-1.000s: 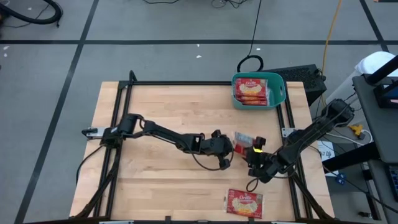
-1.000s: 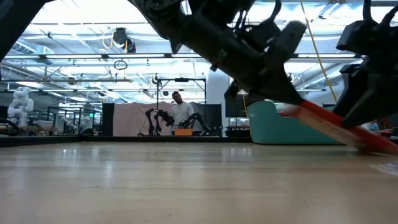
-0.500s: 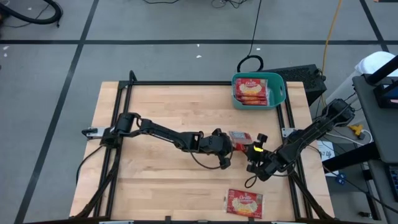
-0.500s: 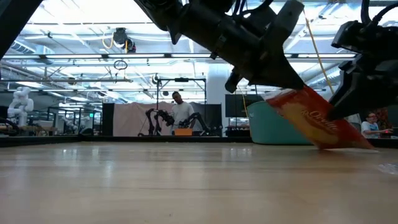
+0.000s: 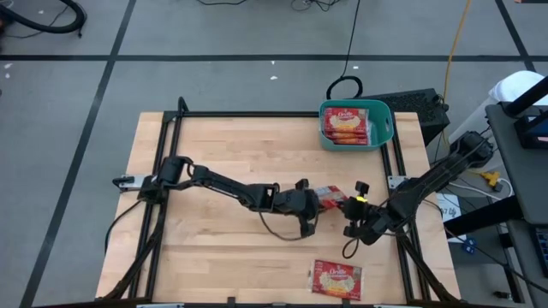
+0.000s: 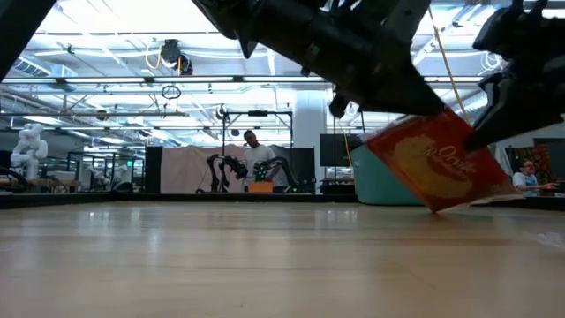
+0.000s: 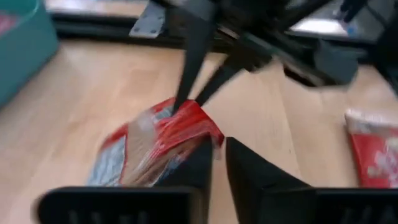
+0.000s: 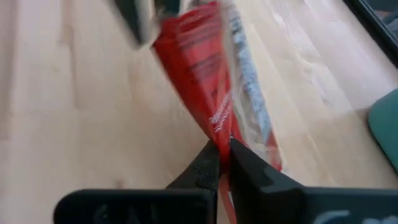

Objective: Sort popcorn bags into baskets
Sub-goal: Put the red popcorn bag into the blue bin

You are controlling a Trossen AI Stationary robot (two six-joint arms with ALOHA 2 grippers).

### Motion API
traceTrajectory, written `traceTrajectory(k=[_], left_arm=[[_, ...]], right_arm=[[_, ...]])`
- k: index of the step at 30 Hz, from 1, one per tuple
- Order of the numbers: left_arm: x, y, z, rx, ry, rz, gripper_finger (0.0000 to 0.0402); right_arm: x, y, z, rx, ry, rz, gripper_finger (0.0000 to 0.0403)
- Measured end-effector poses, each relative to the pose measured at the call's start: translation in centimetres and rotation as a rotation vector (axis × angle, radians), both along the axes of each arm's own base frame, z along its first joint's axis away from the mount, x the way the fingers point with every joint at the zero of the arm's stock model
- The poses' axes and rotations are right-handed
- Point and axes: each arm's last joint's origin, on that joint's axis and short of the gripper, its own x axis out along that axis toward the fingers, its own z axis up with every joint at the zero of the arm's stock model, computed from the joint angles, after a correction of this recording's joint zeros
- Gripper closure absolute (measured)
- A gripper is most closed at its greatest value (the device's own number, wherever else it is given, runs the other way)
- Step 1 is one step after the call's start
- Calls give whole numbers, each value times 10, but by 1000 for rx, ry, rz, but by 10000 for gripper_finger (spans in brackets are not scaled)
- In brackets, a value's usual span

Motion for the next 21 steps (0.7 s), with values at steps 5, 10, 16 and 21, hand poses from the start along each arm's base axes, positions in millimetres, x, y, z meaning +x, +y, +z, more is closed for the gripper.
traceTrajectory(k=[5,10,16,21], left_arm=[[-6,-21,11,169,-37,-13,270],[-17,-37,31,386,-58,103,190],[-17,-33,27,435,-15,110,129],[-15,-23,19,389,41,31,111]], right_arm=[[-2,-8,14,93,-21,17,398],[-4,-17,25,221,12,87,399],[-3,-27,32,322,60,225,399],[0,-38,35,311,63,248,399]])
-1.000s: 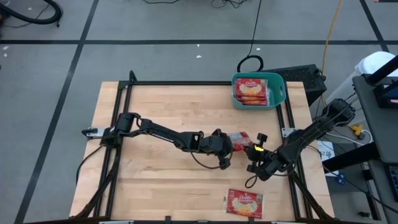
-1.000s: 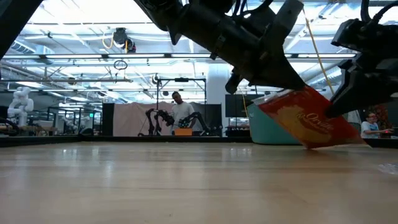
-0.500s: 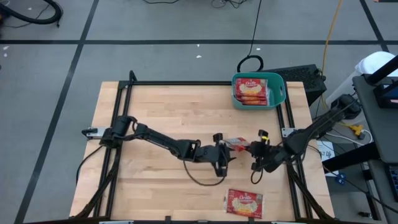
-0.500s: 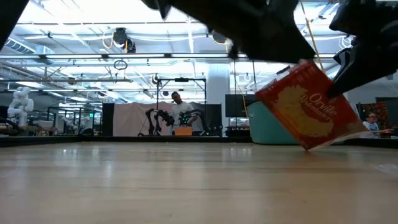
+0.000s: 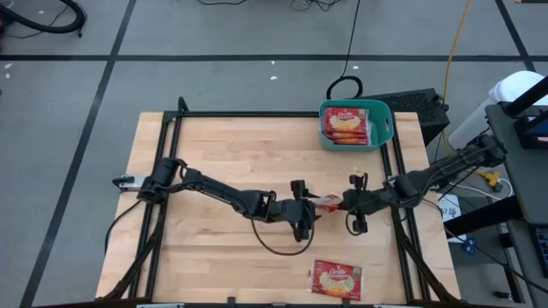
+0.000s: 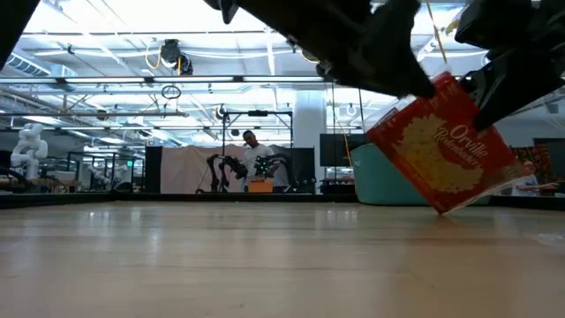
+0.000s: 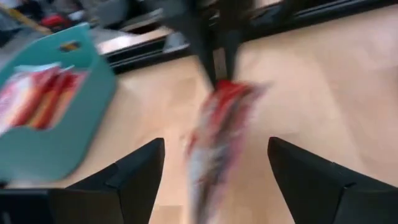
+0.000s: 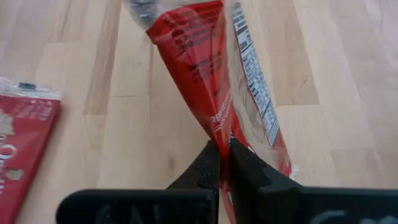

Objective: Sort popcorn bags into baskets
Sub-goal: Put the red popcorn bag into the blue bin

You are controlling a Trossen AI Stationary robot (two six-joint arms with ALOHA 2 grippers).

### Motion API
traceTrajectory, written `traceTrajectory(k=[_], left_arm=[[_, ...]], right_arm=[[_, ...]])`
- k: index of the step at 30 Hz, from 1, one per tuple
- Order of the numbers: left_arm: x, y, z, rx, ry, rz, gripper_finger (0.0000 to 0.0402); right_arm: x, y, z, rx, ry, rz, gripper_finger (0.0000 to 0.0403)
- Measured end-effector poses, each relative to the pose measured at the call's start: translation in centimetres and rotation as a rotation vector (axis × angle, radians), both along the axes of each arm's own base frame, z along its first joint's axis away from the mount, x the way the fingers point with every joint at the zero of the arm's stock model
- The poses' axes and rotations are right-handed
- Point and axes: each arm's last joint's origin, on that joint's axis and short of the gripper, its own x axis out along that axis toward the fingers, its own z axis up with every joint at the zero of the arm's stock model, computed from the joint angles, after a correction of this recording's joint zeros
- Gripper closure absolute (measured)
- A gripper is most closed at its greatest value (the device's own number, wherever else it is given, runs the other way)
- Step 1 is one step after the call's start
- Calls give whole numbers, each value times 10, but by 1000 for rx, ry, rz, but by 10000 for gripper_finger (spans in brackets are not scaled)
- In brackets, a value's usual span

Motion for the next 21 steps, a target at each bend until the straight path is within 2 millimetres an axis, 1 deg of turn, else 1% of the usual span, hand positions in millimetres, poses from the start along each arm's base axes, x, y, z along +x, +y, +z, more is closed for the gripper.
traceTrajectory(k=[3,6,8,10,15,17,18,19,21], left_arm=[[1,7,-1,-38,24,-55,115],[2,18,-5,-39,62,-45,140],[3,26,-5,-28,70,-34,170],[3,32,-6,-23,81,-34,207],[4,42,-7,-14,98,-46,317],[4,45,-8,-3,117,-47,362],[3,46,-9,-2,127,-44,378],[3,48,-10,-9,134,-32,382],[2,53,-10,-29,154,-6,378]], right_arm=[[2,-6,1,-15,0,23,399],[7,-13,2,-2,-15,47,399],[10,-17,4,22,-39,62,399],[13,-21,6,37,-58,75,399],[15,-29,6,10,-70,63,397],[15,-31,6,-17,-72,59,387],[15,-32,6,-39,-75,45,378],[15,-33,7,-61,-80,29,366],[13,-35,9,-105,-88,-10,336]])
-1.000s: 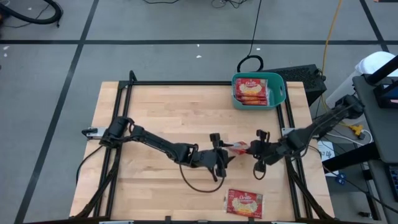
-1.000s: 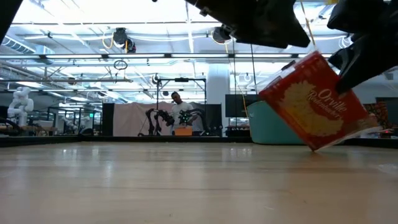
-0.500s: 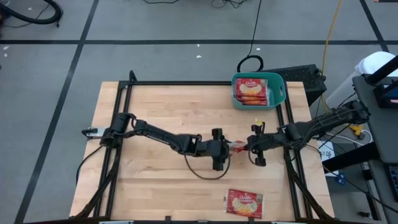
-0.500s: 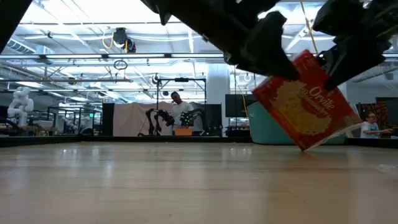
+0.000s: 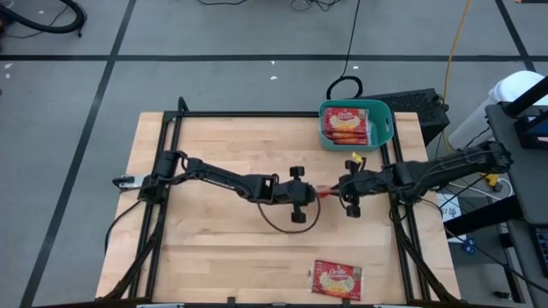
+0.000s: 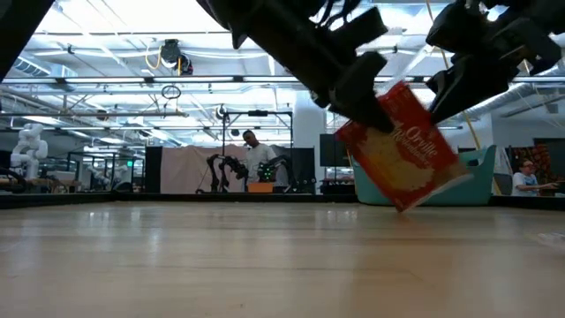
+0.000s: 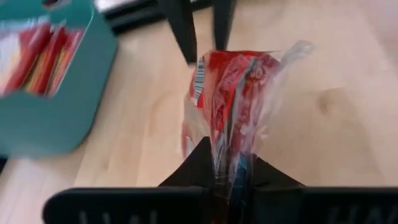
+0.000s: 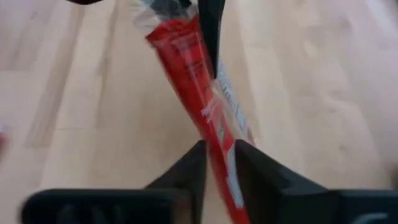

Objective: Sort popcorn bags into baskets
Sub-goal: Put the red popcorn bag into the blue bin

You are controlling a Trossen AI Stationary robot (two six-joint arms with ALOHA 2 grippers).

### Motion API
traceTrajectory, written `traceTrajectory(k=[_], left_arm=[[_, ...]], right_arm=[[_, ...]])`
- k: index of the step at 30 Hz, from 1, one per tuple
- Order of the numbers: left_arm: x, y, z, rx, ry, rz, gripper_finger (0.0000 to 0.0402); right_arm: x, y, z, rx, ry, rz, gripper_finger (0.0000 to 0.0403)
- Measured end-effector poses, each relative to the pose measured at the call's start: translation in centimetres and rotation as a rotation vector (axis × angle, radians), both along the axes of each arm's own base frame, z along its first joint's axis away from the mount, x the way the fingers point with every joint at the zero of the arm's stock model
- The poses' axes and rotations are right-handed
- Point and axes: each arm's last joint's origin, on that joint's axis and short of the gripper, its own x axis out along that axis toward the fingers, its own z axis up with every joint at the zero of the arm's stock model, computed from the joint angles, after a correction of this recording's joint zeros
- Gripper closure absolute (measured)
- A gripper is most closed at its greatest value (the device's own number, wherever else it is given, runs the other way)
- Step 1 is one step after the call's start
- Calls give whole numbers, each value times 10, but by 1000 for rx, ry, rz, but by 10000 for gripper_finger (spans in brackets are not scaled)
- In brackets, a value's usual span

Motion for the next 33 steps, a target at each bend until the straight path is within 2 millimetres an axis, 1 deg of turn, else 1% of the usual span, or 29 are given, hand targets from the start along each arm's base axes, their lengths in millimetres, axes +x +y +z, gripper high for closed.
traceTrajectory(k=[4,7,10,14,17,19,21,23,25,27,29,32,33], left_arm=[[-5,7,3,-28,45,34,363],[-13,13,11,-58,91,52,372],[-22,24,25,-114,101,76,382],[-43,39,44,-163,61,115,382],[-69,52,59,-168,18,140,374],[-90,60,64,-170,-18,141,367],[-109,67,69,-195,-109,124,365],[-127,70,67,-248,-216,101,371],[-140,70,62,-294,-345,53,380],[-151,68,50,-320,-436,24,382],[-159,65,40,-342,-530,-3,382],[-166,62,28,-364,-637,-25,375],[-168,60,24,-366,-651,-32,371]], right_arm=[[-4,-2,4,-37,-27,-32,269],[-7,-3,4,-50,-36,-40,229],[-10,-5,-2,-90,-38,-60,202],[-12,-5,-11,-113,-74,-36,186],[-11,-5,-14,-131,-126,-26,184],[-10,-6,-18,-159,-174,-53,185],[-8,-7,-22,-163,-228,-58,185],[-6,-7,-25,-162,-311,-59,185],[-5,-9,-28,-161,-395,-66,184],[-5,-11,-33,-157,-474,-82,183],[-6,-13,-33,-148,-564,-96,184],[-4,-17,-32,-130,-645,-119,183],[-3,-19,-33,-126,-646,-132,184]])
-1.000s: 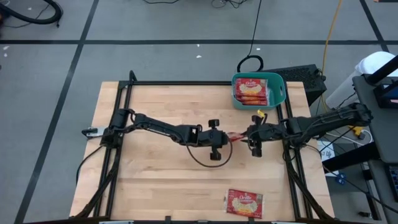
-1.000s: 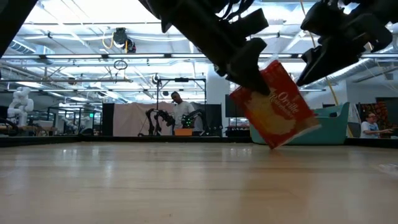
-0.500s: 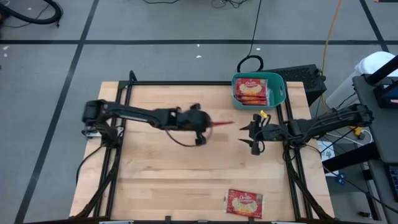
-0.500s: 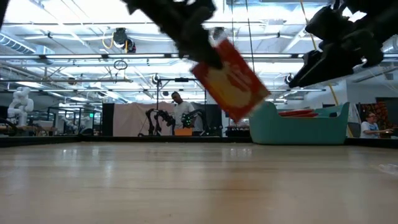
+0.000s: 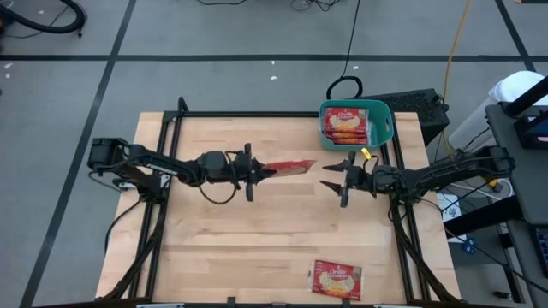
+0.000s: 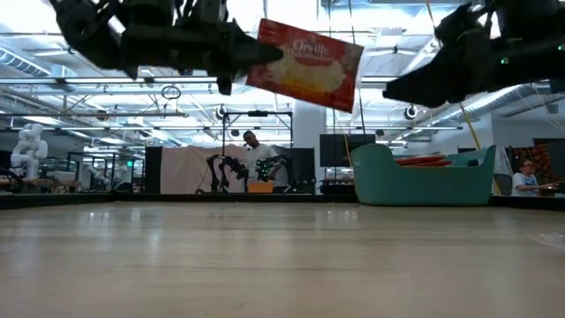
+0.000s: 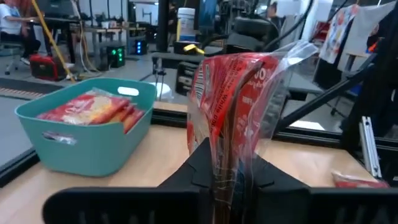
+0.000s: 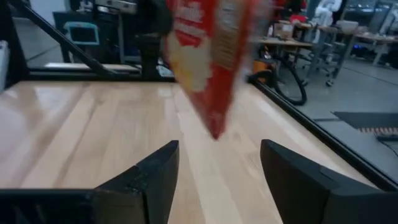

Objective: Sort popcorn bags into baskets
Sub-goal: Put the red popcorn bag into the blue bin

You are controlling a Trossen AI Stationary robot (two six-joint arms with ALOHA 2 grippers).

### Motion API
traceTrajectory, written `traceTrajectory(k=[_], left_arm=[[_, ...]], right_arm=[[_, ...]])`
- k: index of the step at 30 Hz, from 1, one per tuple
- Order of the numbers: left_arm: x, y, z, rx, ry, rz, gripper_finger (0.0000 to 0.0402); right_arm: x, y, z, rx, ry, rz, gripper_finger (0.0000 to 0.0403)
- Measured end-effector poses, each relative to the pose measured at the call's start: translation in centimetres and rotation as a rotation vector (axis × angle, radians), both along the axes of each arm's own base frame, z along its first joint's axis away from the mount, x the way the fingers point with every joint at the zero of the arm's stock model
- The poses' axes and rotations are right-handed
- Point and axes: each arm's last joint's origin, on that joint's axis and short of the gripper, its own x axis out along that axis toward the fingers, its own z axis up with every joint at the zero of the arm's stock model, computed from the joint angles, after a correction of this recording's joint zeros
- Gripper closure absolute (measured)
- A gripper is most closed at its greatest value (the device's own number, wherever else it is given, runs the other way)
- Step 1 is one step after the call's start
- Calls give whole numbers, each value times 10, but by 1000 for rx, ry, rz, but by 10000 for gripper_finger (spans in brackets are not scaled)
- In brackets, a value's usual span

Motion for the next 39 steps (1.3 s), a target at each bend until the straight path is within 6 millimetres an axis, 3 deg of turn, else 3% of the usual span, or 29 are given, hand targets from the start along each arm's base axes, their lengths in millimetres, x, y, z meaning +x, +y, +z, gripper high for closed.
traceTrajectory(k=[3,8,15,19,26,29,35,39], left_arm=[[0,-5,-6,5,-40,-16,367],[10,-7,-3,26,-66,-69,382],[21,-7,5,72,-98,-84,369],[22,-8,7,104,-101,-85,367],[22,-6,6,118,-99,-82,375],[22,-5,6,117,-97,-52,353],[22,-7,4,108,-64,55,275],[22,-9,0,84,-26,154,216]], right_arm=[[5,-4,0,8,-6,17,183],[17,-11,8,31,-39,86,184],[36,-16,17,31,-29,204,196],[41,-17,20,24,-27,198,238],[38,-18,26,9,-57,194,355],[35,-18,29,5,-67,187,391],[26,-25,35,26,-68,124,375],[13,-33,41,41,-61,71,390]])
